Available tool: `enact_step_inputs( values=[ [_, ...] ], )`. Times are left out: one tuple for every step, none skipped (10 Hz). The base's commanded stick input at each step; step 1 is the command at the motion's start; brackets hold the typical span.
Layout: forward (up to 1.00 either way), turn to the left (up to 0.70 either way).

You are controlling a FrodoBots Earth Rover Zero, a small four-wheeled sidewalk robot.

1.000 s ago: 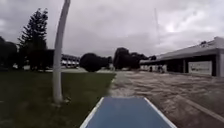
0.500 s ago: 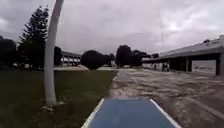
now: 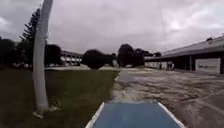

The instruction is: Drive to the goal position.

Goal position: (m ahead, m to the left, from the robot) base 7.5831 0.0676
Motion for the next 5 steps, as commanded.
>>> enact_step_inputs(
  values=[
    [0.50, 0.00],
    [0.50, 0.00],
    [0.50, 0.00],
    [0.50, 0.00],
    [0.50, 0.00]
  ],
)
